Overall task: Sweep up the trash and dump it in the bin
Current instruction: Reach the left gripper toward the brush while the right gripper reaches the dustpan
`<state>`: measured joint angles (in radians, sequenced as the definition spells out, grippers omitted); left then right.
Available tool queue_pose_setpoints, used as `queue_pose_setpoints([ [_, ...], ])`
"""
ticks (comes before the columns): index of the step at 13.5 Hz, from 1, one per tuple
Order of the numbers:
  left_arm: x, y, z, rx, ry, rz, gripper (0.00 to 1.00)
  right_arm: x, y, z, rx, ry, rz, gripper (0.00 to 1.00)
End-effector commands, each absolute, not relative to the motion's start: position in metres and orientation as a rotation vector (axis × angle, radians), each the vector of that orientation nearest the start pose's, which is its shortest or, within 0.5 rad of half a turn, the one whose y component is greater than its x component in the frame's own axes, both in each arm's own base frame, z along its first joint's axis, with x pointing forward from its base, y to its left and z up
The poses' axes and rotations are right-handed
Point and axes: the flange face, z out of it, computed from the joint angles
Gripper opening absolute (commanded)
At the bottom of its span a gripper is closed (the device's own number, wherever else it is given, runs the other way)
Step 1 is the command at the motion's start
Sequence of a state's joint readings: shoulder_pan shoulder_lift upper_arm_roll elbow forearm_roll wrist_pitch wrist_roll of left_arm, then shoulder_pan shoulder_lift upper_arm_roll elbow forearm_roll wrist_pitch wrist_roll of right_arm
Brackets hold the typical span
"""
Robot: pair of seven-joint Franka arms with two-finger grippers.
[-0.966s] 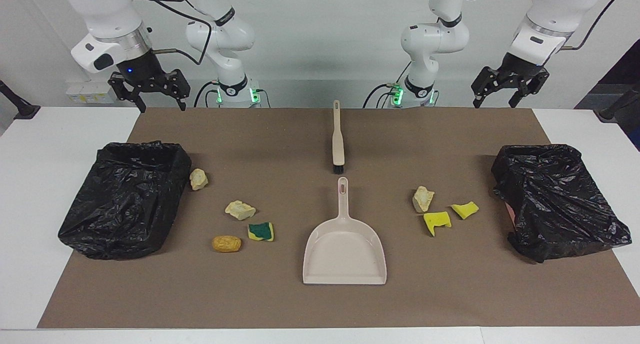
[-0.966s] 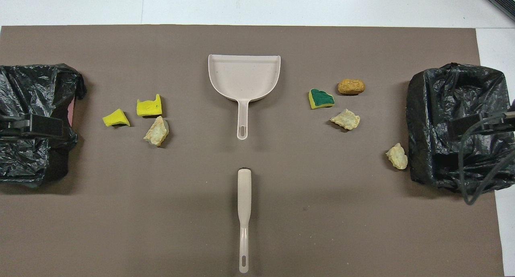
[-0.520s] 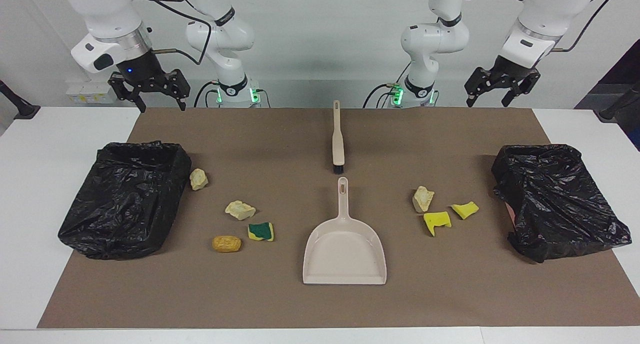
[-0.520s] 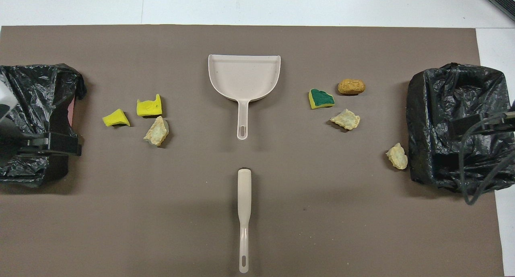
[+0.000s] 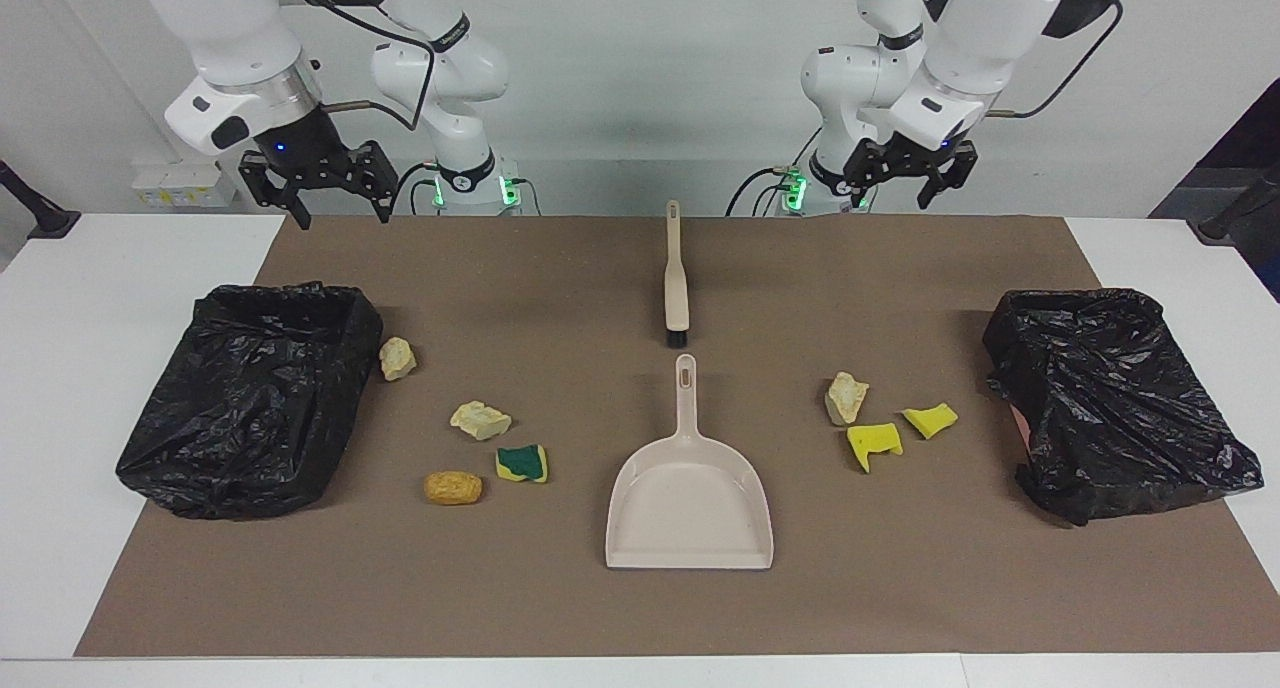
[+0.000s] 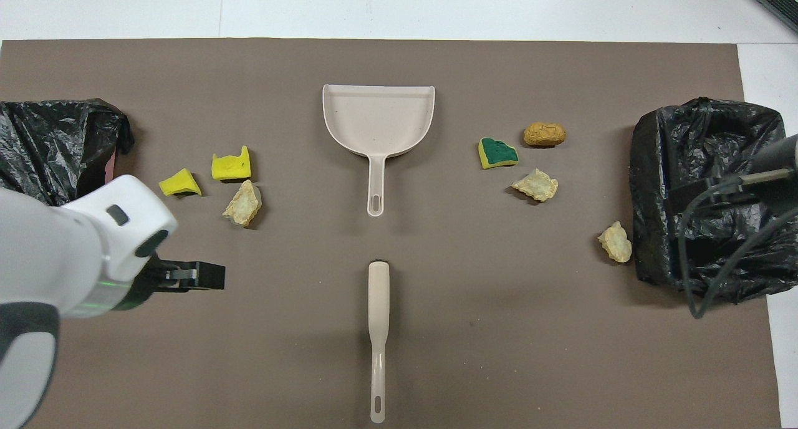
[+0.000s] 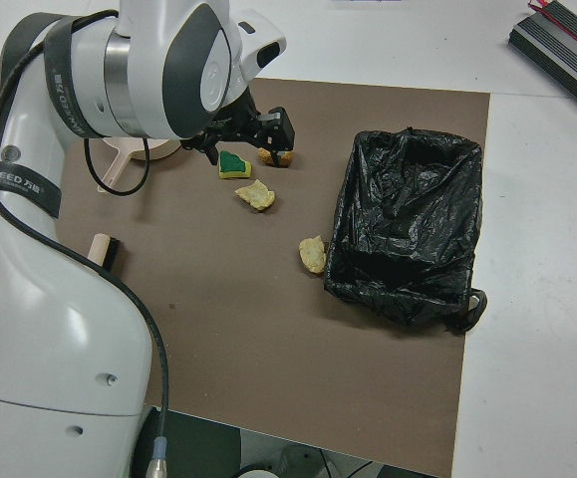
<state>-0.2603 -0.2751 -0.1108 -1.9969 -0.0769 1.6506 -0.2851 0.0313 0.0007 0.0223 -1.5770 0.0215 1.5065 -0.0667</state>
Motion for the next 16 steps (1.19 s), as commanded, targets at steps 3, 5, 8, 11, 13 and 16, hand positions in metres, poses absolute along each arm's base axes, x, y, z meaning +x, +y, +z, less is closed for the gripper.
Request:
queue_pose_setpoints([
  [3, 0.364, -0.245, 0.519, -3.224, 0.13, 0.13, 1.0, 0.59, 0.094, 0.568, -3.101, -0.216, 0.124, 1.0],
  [5, 0.349, -0.27, 0.499, -3.234, 0.086, 0.123, 1.0, 0.608, 0.122, 0.548, -3.1, -0.201, 0.093, 1.0],
  [8, 0.326, -0.295, 0.47, -3.236, 0.124, 0.102, 1.0, 0.632, 0.171, 0.516, -3.068, -0.123, 0.064, 1.0],
  [11, 0.292, -0.343, 0.411, -3.208, 0.15, 0.141, 1.0, 0.642, 0.219, 0.486, -3.048, -0.065, -0.002, 1.0],
  [13, 0.288, -0.359, 0.383, -3.228, 0.097, 0.106, 1.0, 0.645, 0.248, 0.467, -3.016, -0.018, -0.034, 1.0],
  [16, 0.27, -0.37, 0.356, -3.189, 0.128, 0.157, 1.0, 0.654, 0.285, 0.45, -2.99, 0.031, -0.069, 1.0],
])
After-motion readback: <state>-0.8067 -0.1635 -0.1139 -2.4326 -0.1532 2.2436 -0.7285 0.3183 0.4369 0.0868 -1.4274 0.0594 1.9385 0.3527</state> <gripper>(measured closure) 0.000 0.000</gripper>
